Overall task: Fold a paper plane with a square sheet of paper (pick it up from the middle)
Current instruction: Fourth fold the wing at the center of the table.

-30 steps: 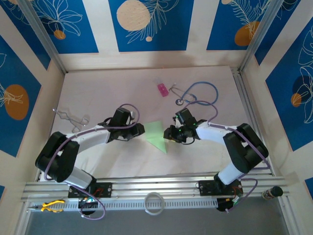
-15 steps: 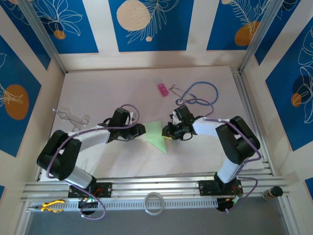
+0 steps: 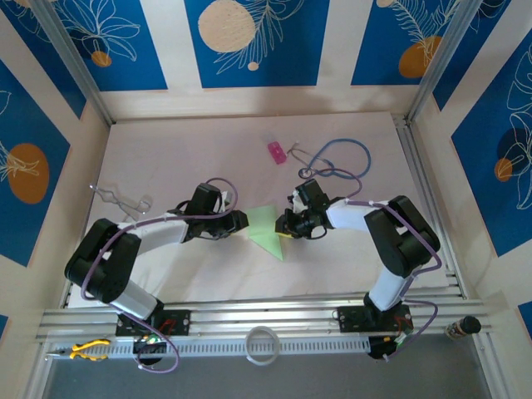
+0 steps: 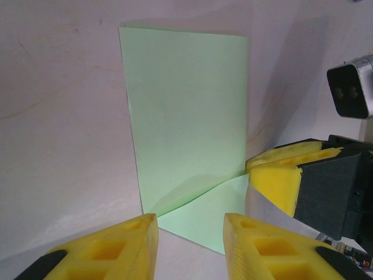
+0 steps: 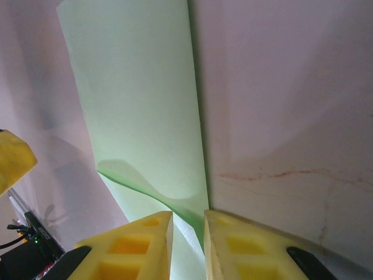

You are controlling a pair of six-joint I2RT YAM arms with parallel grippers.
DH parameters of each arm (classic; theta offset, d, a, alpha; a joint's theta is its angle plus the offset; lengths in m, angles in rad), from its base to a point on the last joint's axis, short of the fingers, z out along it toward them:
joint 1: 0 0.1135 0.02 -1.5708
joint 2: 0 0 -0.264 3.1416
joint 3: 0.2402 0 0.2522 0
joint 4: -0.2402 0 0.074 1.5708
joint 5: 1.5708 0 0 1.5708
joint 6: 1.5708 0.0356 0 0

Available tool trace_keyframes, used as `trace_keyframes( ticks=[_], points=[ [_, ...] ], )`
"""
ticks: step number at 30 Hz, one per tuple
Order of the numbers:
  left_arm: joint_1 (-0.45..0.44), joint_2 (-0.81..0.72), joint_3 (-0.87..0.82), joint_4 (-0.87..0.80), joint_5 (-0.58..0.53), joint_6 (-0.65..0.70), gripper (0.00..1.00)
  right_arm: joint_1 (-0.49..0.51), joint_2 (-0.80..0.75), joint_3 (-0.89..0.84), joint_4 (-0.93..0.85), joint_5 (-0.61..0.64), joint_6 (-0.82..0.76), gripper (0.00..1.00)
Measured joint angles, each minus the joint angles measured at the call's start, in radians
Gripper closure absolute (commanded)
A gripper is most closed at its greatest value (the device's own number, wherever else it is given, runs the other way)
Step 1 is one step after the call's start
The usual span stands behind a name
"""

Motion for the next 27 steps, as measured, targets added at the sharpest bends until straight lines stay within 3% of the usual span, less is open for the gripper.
trace_keyframes(
  ticks=[13, 27],
  points=[
    [0.0, 0.017, -0.01, 0.008, 0.01, -0.008, 0.65, 0.001, 0.016, 0.0, 0.005, -0.004, -0.011, 0.91],
    [0.0, 0.018, -0.01, -0.001, 0.01, -0.007, 0.64, 0.001, -0.031, -0.009, 0.029, -0.013, -0.007, 0.95]
  ],
)
